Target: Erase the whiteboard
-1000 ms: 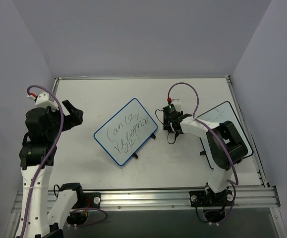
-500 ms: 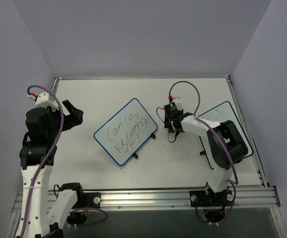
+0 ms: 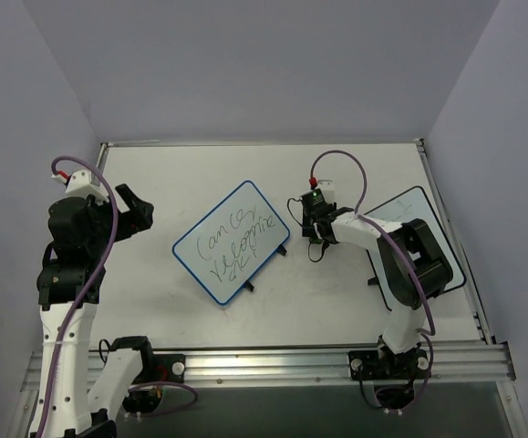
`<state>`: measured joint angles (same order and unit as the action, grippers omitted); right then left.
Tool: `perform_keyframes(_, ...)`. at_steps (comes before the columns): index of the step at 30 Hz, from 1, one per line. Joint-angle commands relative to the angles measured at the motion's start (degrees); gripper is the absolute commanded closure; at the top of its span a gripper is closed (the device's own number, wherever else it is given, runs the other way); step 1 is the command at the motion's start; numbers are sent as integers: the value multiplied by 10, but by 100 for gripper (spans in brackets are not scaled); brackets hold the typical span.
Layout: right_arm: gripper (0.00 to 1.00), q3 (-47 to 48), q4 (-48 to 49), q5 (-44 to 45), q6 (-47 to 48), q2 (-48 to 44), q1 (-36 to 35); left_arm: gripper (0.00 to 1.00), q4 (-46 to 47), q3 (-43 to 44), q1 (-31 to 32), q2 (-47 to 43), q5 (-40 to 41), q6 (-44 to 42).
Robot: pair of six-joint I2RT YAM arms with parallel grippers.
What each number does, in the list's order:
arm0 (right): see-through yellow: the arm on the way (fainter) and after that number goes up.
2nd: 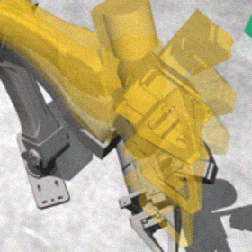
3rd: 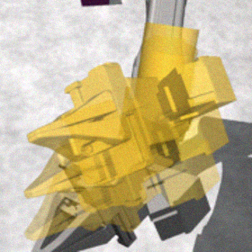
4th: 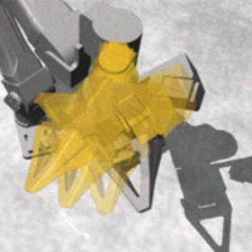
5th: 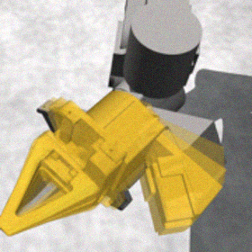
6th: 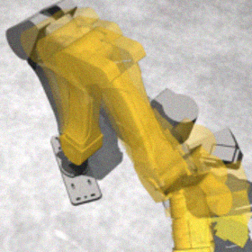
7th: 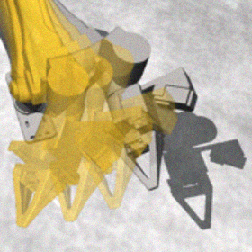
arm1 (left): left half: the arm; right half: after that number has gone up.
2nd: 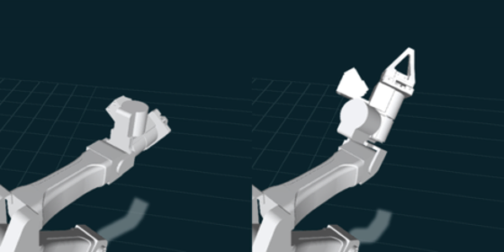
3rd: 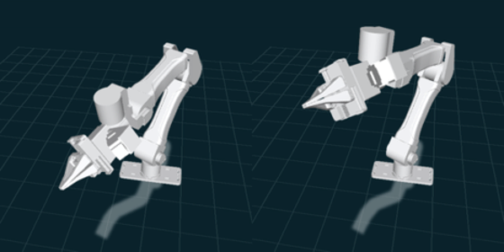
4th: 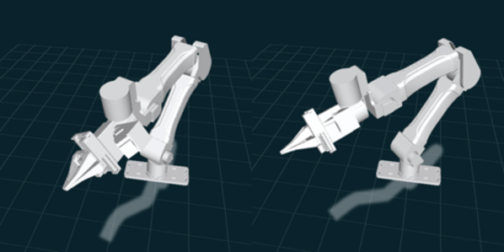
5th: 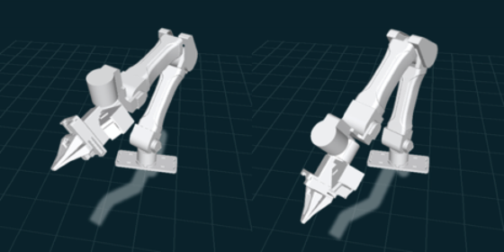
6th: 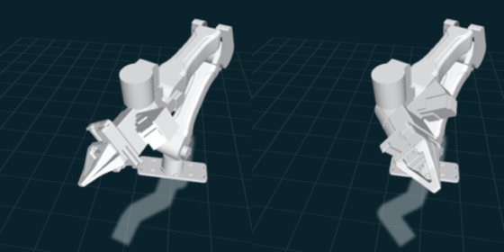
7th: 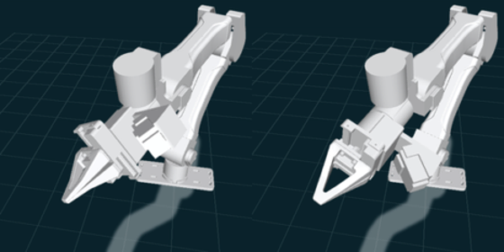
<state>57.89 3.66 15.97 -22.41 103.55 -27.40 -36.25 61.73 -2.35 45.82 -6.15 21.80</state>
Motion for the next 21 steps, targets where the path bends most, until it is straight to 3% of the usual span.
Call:
perform_keyframes(1, 59, 17, 4, 0, 4, 8, 4, 6, 20, 1, -2, -2, 0, -7)
perform_keyframes(21, 60, 23, 9, -2, 7, 10, 11, 6, 20, 0, -3, 1, -1, -7)
